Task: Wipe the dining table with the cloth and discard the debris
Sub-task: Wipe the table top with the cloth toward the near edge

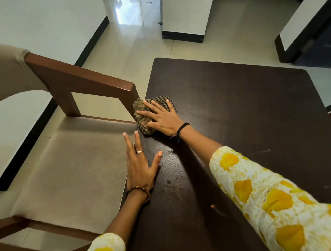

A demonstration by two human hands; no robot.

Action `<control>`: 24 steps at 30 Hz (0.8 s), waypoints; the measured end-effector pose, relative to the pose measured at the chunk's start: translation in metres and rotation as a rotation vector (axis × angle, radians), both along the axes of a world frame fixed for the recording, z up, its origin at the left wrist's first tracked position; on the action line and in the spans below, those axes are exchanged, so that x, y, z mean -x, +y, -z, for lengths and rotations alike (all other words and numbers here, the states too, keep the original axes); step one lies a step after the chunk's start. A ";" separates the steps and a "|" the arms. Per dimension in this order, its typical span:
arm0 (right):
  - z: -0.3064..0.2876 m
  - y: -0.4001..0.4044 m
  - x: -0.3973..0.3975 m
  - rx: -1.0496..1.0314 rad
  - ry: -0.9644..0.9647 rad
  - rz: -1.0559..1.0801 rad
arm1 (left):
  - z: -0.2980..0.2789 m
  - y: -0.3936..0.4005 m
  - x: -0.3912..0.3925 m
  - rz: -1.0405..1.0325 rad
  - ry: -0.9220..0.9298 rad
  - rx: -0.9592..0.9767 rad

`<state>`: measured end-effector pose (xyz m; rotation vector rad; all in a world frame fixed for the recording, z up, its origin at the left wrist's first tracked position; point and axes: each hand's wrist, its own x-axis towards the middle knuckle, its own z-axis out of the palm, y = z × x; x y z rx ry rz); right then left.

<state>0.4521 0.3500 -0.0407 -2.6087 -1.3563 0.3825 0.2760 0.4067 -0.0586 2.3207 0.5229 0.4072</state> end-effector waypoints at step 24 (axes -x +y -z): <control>-0.004 0.014 -0.003 0.037 0.080 -0.030 | -0.002 0.001 -0.002 0.028 0.077 -0.071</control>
